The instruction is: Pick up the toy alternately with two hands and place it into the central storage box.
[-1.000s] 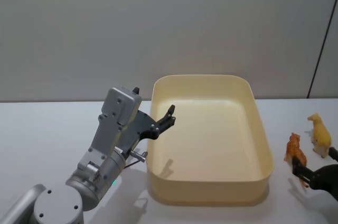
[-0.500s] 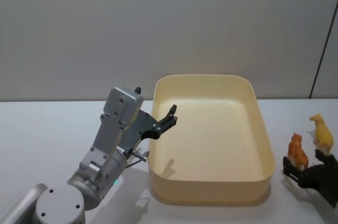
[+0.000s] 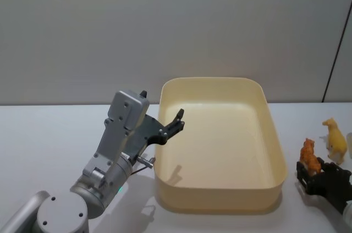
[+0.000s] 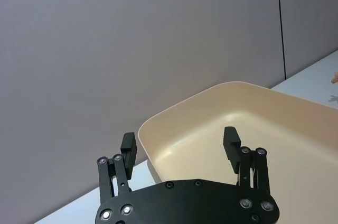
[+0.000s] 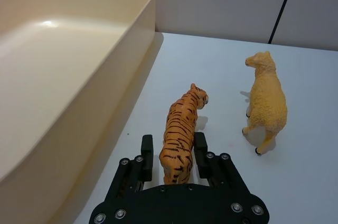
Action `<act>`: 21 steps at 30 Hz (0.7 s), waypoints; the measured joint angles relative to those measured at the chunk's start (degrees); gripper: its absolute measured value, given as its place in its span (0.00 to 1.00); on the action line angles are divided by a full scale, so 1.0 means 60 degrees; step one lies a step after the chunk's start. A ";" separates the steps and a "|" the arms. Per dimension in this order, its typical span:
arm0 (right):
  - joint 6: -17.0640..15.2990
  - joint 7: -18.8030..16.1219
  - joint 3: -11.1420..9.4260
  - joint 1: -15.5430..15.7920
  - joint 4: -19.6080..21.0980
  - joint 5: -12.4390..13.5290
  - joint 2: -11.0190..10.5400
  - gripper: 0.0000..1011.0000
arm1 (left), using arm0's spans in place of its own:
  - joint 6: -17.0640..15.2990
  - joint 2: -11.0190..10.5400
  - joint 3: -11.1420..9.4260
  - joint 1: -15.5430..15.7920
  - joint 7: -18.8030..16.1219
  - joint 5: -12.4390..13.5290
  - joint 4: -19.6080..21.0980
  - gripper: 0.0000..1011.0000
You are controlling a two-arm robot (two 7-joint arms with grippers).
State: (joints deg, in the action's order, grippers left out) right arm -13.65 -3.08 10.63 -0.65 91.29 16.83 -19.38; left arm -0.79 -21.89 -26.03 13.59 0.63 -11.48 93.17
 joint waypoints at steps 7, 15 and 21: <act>0.0030 0.0001 0.0010 -0.0016 -0.0025 -0.0030 0.0027 0.31 | 0.0000 0.0000 0.0000 0.0000 0.0000 0.0000 0.0000 0.99; 0.0500 0.0235 0.0008 0.0014 0.0093 -0.0191 0.0072 0.30 | 0.0000 0.0000 0.0000 0.0000 0.0000 0.0000 0.0000 0.99; 0.0884 0.0427 -0.0012 0.0012 0.0240 -0.0339 0.0103 0.30 | 0.0000 0.0000 0.0000 0.0000 0.0000 0.0000 0.0000 0.99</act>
State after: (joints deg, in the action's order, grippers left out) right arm -8.34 -0.51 10.55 -0.58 92.73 14.80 -18.76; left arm -0.79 -21.89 -26.03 13.59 0.63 -11.48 93.17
